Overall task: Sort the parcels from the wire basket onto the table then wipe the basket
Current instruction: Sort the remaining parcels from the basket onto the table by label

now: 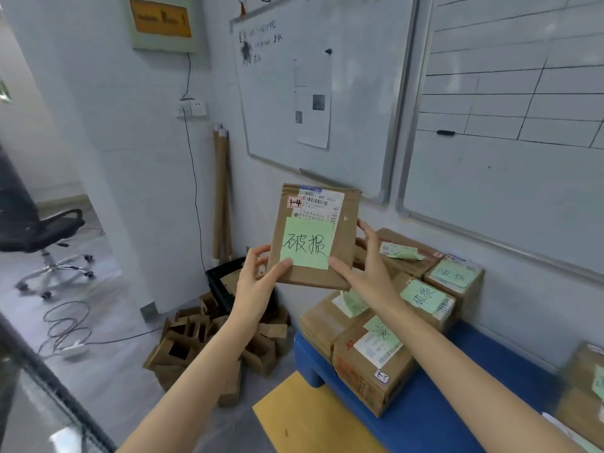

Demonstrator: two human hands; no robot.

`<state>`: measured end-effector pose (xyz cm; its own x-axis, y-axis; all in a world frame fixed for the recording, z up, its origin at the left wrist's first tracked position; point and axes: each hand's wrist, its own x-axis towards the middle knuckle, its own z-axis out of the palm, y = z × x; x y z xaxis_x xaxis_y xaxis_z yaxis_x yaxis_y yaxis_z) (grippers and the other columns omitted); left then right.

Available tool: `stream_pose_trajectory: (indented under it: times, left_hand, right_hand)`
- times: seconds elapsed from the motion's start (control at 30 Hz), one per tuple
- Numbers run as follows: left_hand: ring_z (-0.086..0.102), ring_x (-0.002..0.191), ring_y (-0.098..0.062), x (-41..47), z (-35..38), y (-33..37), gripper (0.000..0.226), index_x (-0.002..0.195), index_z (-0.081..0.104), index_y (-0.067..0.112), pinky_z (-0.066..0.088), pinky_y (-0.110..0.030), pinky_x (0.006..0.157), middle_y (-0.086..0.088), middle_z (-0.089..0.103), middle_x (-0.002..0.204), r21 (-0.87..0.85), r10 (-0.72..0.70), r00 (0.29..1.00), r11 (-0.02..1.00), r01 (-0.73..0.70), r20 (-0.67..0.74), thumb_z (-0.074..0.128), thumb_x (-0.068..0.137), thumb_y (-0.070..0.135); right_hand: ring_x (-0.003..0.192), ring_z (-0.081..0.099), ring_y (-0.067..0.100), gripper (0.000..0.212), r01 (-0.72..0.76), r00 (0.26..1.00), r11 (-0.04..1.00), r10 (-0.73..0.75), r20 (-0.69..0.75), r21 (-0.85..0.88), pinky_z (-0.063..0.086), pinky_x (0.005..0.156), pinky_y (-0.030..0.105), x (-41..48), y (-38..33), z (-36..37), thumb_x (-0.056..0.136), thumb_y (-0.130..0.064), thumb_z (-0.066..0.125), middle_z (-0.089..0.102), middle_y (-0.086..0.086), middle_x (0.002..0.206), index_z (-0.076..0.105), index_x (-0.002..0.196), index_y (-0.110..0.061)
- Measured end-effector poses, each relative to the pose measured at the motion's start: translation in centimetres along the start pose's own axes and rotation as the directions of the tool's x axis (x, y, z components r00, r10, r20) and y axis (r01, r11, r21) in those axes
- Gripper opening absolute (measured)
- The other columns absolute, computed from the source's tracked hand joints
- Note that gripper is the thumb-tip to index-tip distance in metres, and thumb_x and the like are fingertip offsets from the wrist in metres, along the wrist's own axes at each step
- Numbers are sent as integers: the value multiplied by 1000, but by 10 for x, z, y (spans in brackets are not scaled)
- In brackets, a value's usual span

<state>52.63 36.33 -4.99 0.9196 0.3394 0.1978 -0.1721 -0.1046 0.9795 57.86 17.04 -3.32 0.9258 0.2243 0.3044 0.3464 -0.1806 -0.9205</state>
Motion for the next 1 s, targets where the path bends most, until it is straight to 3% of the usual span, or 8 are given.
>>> stream_pose_trajectory:
  times: [0.2, 0.33, 0.4, 0.5, 0.57, 0.7, 0.8, 1.0]
  left_hand:
    - [64, 110, -15, 41, 16, -34, 18, 115, 57, 29, 50, -25, 88, 0, 67, 118, -65, -56, 992, 996, 63, 109, 58, 97, 29]
    - [64, 101, 0, 61, 30, -46, 38, 116, 56, 32, 48, -19, 82, 3, 64, 121, -75, -78, 979, 993, 93, 188, 67, 84, 50]
    - [65, 98, 1, 72, 36, -52, 48, 118, 55, 30, 49, -21, 82, 4, 64, 120, -70, -91, 972, 992, 108, 215, 72, 79, 53]
    - [65, 103, -10, 93, 40, -67, 52, 120, 54, 30, 51, -27, 84, 4, 64, 121, -31, -114, 964, 992, 125, 242, 71, 76, 52]
    - [64, 106, -16, 106, 41, -75, 45, 120, 54, 31, 53, -31, 85, 2, 63, 122, -14, -117, 954, 992, 126, 276, 70, 81, 47]
    - [61, 110, -19, 131, 43, -90, 34, 123, 52, 27, 53, -37, 90, -1, 61, 122, 12, -131, 941, 991, 134, 311, 66, 93, 34]
    - [59, 111, -18, 144, 47, -109, 29, 118, 53, 32, 50, -41, 95, 2, 62, 118, 50, -152, 925, 988, 143, 348, 66, 93, 35]
    - [58, 105, -18, 142, 66, -148, 30, 119, 53, 27, 49, -33, 81, 0, 61, 113, 77, -263, 857, 964, 256, 442, 66, 92, 34]
  right_hand:
    - [117, 43, -6, 75, -79, 996, 997, 79, -52, 5, 38, 85, 7, 22, 35, -7, 92, -27, 68, 37, -26, 132, 15, 139, -49]
    - [126, 41, -1, 89, -135, 983, 991, 134, -124, -3, 35, 80, 0, 30, 52, -7, 86, -36, 74, 35, -20, 145, 14, 151, -36]
    - [133, 38, 2, 98, -159, 974, 987, 154, -163, -18, 35, 90, 3, 31, 63, -5, 82, -37, 78, 33, -15, 152, 11, 153, -34]
    - [139, 37, 9, 106, -214, 958, 977, 204, -200, -26, 41, 111, 37, 32, 75, 1, 77, -44, 81, 30, -13, 156, 7, 153, -39]
    - [140, 36, 9, 105, -241, 950, 970, 226, -215, -43, 38, 113, 45, 35, 77, 2, 74, -50, 81, 27, -19, 155, 9, 151, -45]
    - [142, 29, 5, 88, -285, 939, 945, 242, -243, -159, 30, 115, 35, 41, 77, -5, 85, -47, 72, 28, -16, 157, 18, 154, -36]
    - [140, 31, 3, 70, -299, 933, 918, 224, -281, -261, 29, 117, 40, 42, 80, -15, 90, -49, 64, 34, -15, 155, 30, 150, -34]
    - [135, 34, -1, 63, -335, 915, 827, 171, -367, -450, 31, 112, 32, 37, 93, -27, 93, -46, 62, 38, -15, 152, 35, 148, -31]
